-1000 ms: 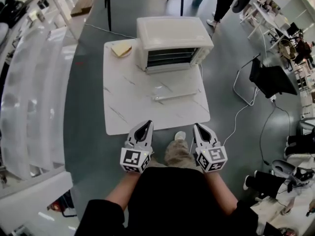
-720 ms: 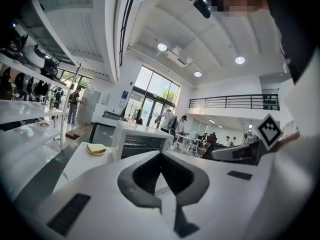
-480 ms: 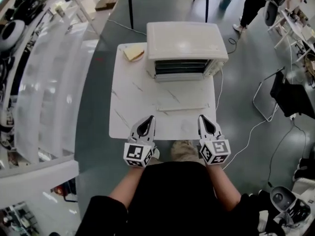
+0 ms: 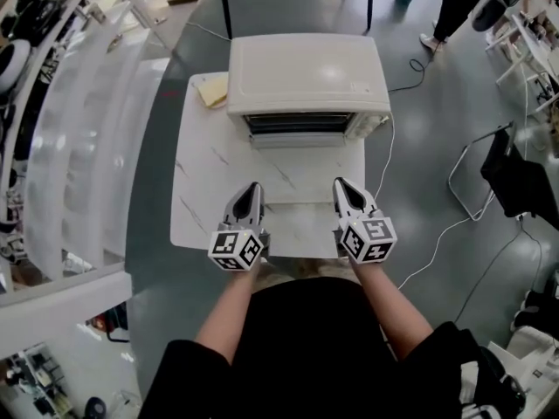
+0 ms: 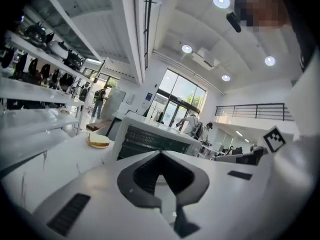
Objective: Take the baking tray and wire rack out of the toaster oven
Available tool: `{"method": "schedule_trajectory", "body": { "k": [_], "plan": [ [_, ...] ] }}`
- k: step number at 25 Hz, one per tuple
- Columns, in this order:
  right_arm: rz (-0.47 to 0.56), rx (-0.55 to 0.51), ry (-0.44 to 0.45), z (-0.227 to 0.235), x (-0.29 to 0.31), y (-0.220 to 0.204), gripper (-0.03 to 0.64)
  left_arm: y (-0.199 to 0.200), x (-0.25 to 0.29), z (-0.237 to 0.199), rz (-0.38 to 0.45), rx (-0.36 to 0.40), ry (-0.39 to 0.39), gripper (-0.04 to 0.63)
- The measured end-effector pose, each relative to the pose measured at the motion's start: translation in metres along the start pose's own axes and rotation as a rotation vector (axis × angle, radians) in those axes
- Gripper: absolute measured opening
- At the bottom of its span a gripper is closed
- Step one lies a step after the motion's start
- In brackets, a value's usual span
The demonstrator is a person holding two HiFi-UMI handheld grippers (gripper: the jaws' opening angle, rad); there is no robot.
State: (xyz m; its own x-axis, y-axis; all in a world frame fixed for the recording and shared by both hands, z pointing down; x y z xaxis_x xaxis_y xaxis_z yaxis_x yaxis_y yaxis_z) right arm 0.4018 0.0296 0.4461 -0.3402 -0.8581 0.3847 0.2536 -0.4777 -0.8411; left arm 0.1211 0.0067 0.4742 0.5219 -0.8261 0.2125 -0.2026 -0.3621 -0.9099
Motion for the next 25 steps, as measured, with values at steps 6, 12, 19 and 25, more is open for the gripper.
{"method": "schedule_trajectory", "body": {
  "k": [6, 12, 19, 25],
  "plan": [
    [0.102, 0.152, 0.062, 0.028, 0.042, -0.005, 0.023, -0.018, 0.049, -0.014, 0.014, -0.111, 0.077, 0.020],
    [0.111, 0.233, 0.078, 0.052, 0.096, -0.019, 0.025, -0.039, 0.103, -0.028, 0.079, -0.320, 0.109, 0.020],
    [0.107, 0.420, 0.061, 0.073, 0.142, -0.032, 0.025, -0.071, 0.144, -0.041, 0.153, -0.553, 0.143, 0.021],
    [0.100, 0.540, 0.098, 0.091, 0.182, -0.037, 0.041, -0.083, 0.181, -0.055, 0.127, -0.663, 0.109, 0.036]
  ]
}}
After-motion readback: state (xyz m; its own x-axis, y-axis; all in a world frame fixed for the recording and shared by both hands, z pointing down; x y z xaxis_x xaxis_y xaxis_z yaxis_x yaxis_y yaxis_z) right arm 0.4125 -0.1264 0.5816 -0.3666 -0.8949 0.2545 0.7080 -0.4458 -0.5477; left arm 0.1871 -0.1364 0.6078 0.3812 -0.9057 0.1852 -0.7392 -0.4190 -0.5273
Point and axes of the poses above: the fingertips, and each gripper's own axes: x forward along the fingers, z to its right, y out of its top, the point moved 10 cm from there along -x, backward along the fingers, and after that the axes turned 4 degrees about x, right-handed, at the moved point
